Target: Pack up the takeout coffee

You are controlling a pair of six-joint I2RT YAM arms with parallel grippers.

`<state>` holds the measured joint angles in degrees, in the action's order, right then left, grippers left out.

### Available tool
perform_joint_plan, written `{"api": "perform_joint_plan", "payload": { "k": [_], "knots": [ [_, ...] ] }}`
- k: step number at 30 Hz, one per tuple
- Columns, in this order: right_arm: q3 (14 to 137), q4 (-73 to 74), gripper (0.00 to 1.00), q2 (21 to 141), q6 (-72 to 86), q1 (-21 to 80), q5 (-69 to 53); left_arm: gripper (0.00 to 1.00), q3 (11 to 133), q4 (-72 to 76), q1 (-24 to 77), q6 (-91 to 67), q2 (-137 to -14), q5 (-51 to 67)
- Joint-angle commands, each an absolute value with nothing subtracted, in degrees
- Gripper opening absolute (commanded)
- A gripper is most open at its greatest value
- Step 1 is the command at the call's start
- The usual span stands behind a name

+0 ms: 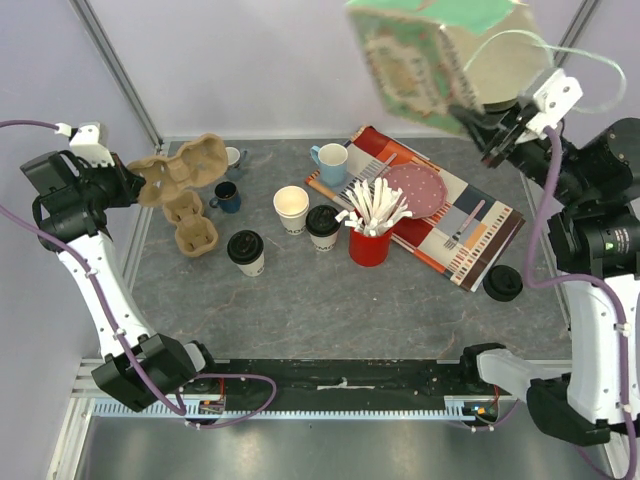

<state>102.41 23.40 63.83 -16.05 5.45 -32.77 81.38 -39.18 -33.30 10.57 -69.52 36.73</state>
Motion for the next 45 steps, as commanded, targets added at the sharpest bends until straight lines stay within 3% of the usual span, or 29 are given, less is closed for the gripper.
{"api": "perform_joint_plan", "payload": {
  "k": [1, 4, 9, 15, 24, 31, 37, 45],
  "knots": [
    [106.59, 29.34, 0.00, 67.50, -11.96, 13.26, -51.93, 0.02, 83.06, -39.90, -33.58, 10.99, -67.94, 38.76],
    [107.67, 37.67, 0.00, 68.20, -12.30, 20.44, -57.64, 0.02, 83.76, -40.34, -33.66, 10.99, -68.12, 37.62],
    [104.69, 48.15, 0.00, 69.08, -14.14, 30.72, -53.72, 0.02, 84.72, -40.43, -33.66, 10.63, -68.47, 37.18],
    [101.34, 55.72, 0.00, 71.98, -16.70, 51.89, -32.64, 0.02, 85.08, -40.69, -33.66, 10.20, -68.73, 37.35],
    [97.39, 59.94, 0.00, 79.45, -21.79, 70.12, -5.14, 0.02, 85.78, -41.74, -33.66, 11.07, -69.08, 37.53],
    [83.68, 47.83, 0.00, 76.47, -27.33, 76.19, 10.63, 0.02, 86.31, -43.33, -33.57, 9.94, -68.73, 41.22],
    [80.86, 49.83, 0.00, 76.72, -29.00, 77.08, 3.26, 0.02, 87.97, -44.64, -33.49, 8.35, -68.73, 44.82],
    [76.82, 50.01, 0.00, 76.73, -30.06, 76.99, 4.84, 0.02, 93.51, -55.10, -27.89, 9.13, -69.00, 52.13]
  ]
}}
